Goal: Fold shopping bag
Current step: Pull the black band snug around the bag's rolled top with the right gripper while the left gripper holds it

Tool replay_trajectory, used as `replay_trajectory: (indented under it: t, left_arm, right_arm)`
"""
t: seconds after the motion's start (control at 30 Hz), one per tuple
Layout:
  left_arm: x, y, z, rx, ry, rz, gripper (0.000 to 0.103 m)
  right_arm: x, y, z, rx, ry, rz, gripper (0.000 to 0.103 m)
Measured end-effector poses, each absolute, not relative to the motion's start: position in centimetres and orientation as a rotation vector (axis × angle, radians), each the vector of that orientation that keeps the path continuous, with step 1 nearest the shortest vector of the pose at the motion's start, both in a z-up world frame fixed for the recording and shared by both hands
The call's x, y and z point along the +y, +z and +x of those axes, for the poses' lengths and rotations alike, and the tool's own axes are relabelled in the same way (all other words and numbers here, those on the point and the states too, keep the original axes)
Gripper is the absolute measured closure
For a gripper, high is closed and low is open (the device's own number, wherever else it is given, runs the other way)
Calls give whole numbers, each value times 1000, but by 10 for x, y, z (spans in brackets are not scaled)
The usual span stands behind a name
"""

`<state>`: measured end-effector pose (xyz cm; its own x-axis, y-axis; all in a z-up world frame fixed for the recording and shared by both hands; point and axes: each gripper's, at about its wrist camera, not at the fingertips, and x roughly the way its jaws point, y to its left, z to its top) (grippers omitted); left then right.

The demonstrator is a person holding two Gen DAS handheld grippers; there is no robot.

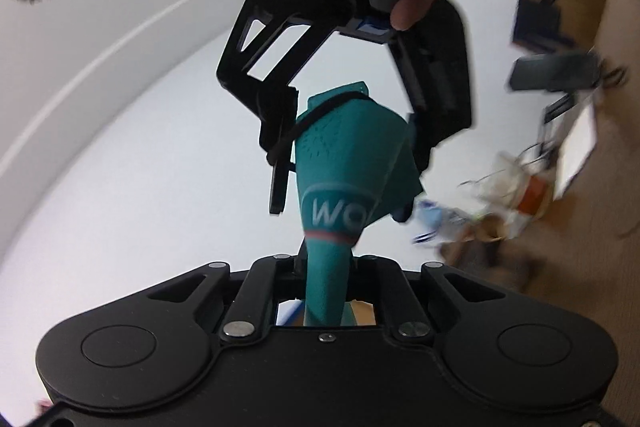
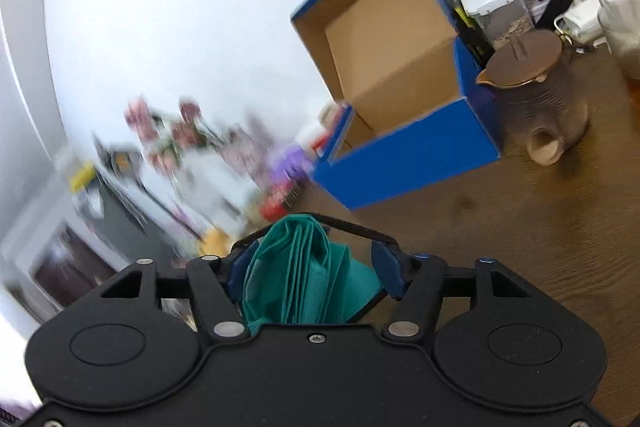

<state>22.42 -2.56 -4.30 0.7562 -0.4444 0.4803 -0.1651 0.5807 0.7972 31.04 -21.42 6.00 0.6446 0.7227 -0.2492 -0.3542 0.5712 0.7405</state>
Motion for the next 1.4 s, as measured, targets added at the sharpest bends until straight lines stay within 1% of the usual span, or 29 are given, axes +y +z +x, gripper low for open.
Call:
replay_trajectory:
  t: [0.1, 0.2, 0.3, 0.37, 0.5, 0.57, 0.63, 0.67, 0.7, 0.77, 0.87, 1.0, 1.2, 1.33, 1.4]
  left_arm:
    - [-24, -45, 224, -742, -172, 987, 88]
    - [-23, -45, 224, -724, -187, 968, 87]
    - [-24, -44, 222, -708, -193, 952, 90]
    - [-27, -47, 221, -708, -214, 988, 92]
    - [-28, -56, 219, -745, -230, 1054, 93]
    - [-29, -52, 217, -685, -250, 1047, 94]
    - [-33, -36, 221, -544, -247, 960, 94]
    - [-34, -35, 225, -530, -244, 950, 94]
    - [-34, -24, 229, -458, -239, 881, 94]
    - [-32, -19, 231, -423, -225, 841, 94]
    - [-27, -7, 244, -361, -155, 770, 95]
    - [-15, 7, 250, -328, -135, 690, 95]
    - [-14, 13, 243, -396, -93, 698, 95]
    - [-15, -13, 245, -588, 44, 904, 94]
    - [-8, -20, 247, -639, 47, 958, 94]
  right_arm:
    - [-212, 59, 313, 616, 695, 639, 38]
    - [-214, 70, 309, 628, 707, 546, 38]
    - [-217, 86, 305, 624, 712, 474, 39]
    - [-216, 97, 303, 627, 712, 410, 40]
    - [-201, 123, 295, 654, 714, 131, 45]
    - [-190, 130, 288, 642, 693, 11, 45]
    - [-180, 132, 279, 566, 646, -70, 44]
    - [-180, 129, 275, 509, 626, -60, 44]
    - [-179, 127, 271, 456, 608, -48, 43]
    - [-180, 122, 266, 391, 585, 7, 43]
    - [-173, 108, 244, 227, 529, 80, 44]
    - [-166, 94, 233, 145, 517, 173, 44]
    - [-162, 86, 253, 187, 503, 386, 44]
    - [-177, 82, 271, 247, 528, 558, 44]
    - [-183, 77, 274, 272, 532, 606, 44]
